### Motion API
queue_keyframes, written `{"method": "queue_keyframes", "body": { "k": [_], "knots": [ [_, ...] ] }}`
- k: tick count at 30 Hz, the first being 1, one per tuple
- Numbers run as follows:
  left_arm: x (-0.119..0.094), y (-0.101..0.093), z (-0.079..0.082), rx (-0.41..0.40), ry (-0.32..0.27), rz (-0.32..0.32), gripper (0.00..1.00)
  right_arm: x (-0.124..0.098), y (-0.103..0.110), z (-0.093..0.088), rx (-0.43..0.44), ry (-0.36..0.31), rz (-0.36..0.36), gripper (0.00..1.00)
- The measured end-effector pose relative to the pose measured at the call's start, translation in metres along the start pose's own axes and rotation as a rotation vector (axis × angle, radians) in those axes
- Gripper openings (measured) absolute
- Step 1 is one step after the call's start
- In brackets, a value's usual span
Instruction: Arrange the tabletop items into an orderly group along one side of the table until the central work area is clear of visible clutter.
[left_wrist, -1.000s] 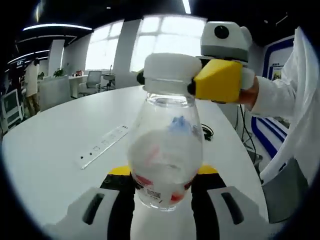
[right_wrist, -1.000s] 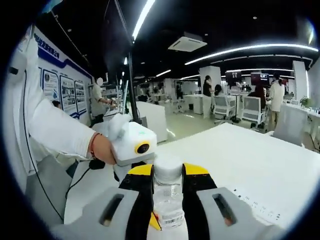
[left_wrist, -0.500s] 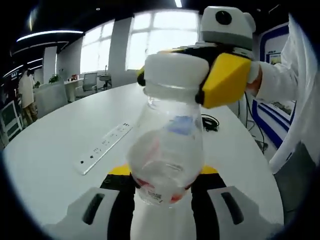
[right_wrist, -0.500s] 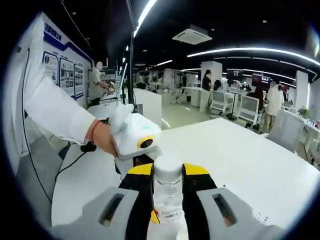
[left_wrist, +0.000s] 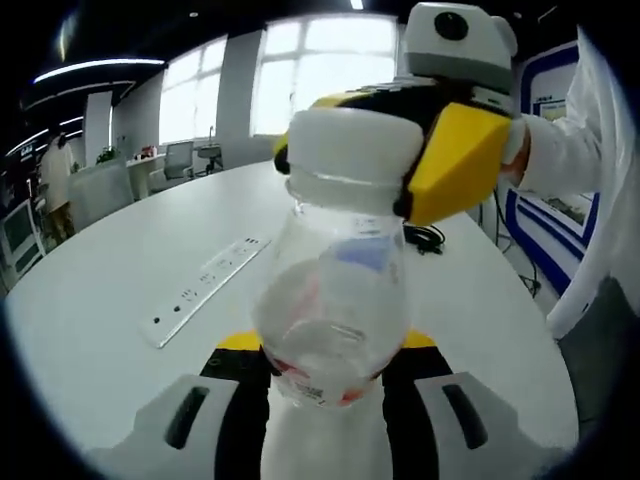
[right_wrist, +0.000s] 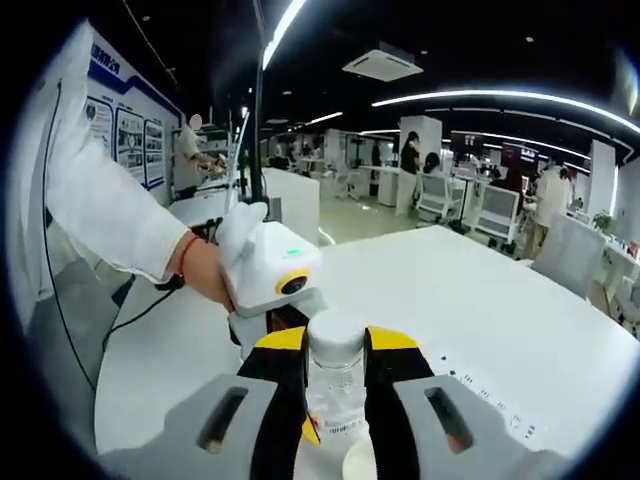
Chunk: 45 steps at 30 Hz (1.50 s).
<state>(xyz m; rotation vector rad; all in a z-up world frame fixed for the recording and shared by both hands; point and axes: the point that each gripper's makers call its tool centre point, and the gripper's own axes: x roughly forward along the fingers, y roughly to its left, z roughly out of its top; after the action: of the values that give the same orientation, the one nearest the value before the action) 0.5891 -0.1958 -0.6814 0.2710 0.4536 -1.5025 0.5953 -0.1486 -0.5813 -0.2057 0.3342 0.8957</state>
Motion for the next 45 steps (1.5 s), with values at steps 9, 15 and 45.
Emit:
{"method": "queue_keyframes", "body": {
  "k": [9,15,45],
  "knots": [
    [0.006,0.002,-0.012,0.012,0.023,-0.006,0.43,0.002,0.002,-0.012,-0.018,0.038,0.006,0.19],
    [0.008,0.002,-0.016,0.021,0.035,-0.017,0.43,0.001,0.002,-0.018,-0.010,0.049,0.002,0.19],
    [0.005,0.002,-0.022,-0.038,0.026,-0.013,0.55,-0.004,0.001,-0.020,0.051,0.041,-0.013,0.21]
  ]
}}
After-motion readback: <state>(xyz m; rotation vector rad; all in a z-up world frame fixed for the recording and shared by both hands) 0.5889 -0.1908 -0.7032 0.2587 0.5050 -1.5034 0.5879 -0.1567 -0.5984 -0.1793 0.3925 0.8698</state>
